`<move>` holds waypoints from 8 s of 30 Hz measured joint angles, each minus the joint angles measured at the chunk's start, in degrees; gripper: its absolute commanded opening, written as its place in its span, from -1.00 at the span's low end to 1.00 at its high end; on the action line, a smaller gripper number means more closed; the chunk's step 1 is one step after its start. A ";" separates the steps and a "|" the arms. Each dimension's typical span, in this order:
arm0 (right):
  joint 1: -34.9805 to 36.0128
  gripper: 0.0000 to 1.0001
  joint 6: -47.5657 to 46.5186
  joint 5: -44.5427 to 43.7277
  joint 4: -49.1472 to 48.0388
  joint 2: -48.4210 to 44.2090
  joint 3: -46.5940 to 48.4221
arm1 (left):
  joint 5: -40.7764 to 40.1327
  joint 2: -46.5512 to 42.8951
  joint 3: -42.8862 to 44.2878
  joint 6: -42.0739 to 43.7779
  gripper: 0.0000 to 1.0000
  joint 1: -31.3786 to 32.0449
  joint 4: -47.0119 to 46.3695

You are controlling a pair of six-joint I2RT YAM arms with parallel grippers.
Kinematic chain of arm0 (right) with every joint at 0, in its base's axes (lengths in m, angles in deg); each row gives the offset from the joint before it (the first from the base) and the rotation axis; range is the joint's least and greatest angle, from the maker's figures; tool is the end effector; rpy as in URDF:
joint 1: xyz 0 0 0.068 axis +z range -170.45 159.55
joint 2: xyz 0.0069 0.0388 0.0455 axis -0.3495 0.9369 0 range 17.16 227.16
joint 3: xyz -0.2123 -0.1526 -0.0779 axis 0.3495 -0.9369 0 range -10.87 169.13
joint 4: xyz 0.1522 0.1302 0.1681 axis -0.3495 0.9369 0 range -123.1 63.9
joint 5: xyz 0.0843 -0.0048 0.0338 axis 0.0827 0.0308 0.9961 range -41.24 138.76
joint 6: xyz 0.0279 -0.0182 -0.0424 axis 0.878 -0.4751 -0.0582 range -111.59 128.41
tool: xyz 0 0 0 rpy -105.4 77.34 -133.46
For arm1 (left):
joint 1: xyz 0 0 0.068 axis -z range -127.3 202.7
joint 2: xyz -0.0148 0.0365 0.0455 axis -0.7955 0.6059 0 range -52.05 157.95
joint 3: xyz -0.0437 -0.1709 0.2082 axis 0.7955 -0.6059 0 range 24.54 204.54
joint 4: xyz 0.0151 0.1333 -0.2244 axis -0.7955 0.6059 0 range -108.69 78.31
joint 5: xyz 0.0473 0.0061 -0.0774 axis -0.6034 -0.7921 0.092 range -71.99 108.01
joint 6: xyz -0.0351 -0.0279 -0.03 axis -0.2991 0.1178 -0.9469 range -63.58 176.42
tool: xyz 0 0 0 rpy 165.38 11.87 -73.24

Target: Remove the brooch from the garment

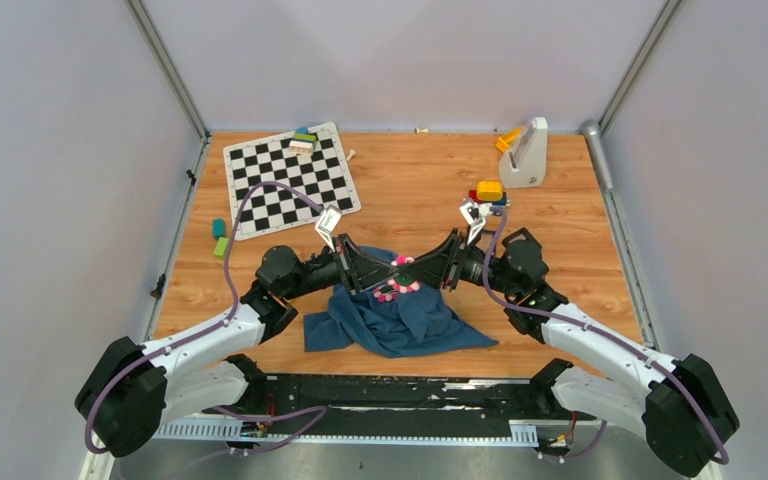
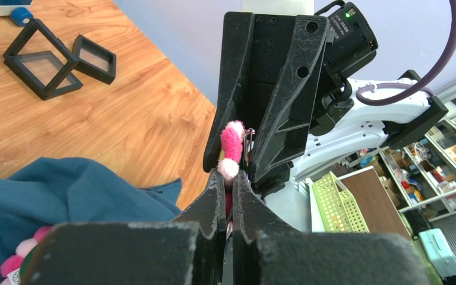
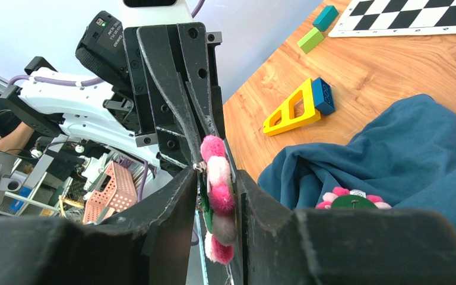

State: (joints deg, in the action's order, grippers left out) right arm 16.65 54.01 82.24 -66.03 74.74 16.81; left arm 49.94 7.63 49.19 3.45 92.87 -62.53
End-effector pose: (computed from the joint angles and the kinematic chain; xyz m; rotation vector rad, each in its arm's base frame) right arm 0.1671 0.1510 0.2717 -0.4055 1.7090 1.5445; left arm 0.1596 -0.1594 0.2659 0.3531 1.6534 -1.6742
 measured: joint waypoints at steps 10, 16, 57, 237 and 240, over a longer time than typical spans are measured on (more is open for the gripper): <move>0.00 -0.65 0.24 -0.09 0.13 -0.90 -0.33 | -1.70 -2.38 -0.07 0.98 -1.00 0.00 2.47; 0.00 -0.49 0.42 0.46 0.04 -0.94 -0.33 | -1.66 -2.62 -0.15 1.03 -1.00 0.07 2.49; -2.82 0.04 -8.74 -13.90 24.46 -21.44 -3.28 | -9.60 -2.29 7.02 13.94 -1.00 0.04 24.00; -15.37 -1.00 19.65 -7.50 54.40 11.06 25.49 | -15.91 10.75 7.78 111.58 0.64 13.84 9.99; -16.76 -1.00 17.16 -10.19 54.38 8.90 25.46 | -15.96 10.21 7.54 109.46 0.97 14.05 9.84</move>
State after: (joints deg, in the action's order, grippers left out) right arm -0.12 71.17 72.05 -11.65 83.64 42.27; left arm 33.98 17.84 56.73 112.91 106.92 -52.69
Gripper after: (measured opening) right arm 0.025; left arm 0.861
